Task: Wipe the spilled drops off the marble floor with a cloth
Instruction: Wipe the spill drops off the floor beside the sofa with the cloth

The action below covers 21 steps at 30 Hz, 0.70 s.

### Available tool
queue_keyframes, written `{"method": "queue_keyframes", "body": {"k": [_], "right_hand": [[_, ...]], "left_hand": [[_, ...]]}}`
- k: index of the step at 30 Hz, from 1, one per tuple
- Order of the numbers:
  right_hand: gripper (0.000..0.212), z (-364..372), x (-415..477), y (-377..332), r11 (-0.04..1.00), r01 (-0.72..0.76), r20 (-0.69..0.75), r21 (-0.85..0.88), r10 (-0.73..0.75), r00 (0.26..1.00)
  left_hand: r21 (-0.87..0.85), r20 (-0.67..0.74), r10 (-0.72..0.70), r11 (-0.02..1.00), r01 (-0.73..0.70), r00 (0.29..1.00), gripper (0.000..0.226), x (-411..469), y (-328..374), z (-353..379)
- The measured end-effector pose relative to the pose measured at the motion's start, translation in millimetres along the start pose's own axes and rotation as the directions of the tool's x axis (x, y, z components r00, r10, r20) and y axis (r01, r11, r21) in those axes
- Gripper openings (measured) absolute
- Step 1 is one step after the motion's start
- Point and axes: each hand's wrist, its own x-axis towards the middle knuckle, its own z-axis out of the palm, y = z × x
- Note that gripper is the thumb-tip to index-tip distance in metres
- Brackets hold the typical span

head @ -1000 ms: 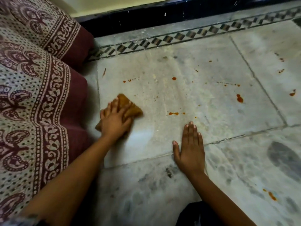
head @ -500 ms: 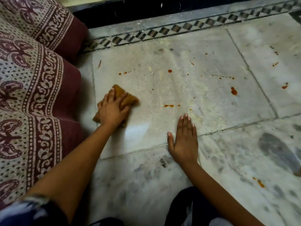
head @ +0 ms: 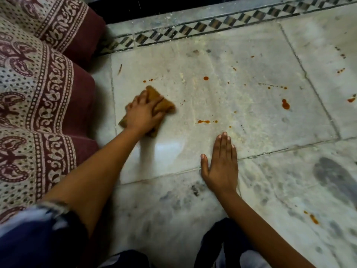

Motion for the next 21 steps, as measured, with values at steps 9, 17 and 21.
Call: {"method": "queue_keyframes", "body": {"k": [9,17,21], "right_hand": [[0.071,-1,1,-1,1.000,-0.008,-0.011,0.015,0.009,1.000],[0.070,-3,-1,-2,0.999,-0.031,0.041,0.021,0.030,0.999],[0.069,-8,0,0,0.998,-0.020,0.044,0.054,0.018,0.999]], "left_hand": [[0.042,0.061,0.398,0.915,-0.400,0.916,0.065,-56,20,22],[-0.029,0.147,0.119,0.993,-0.116,0.982,0.056,25,17,-9],[-0.078,0.163,0.161,0.986,-0.150,0.973,0.057,37,46,-5]]}}
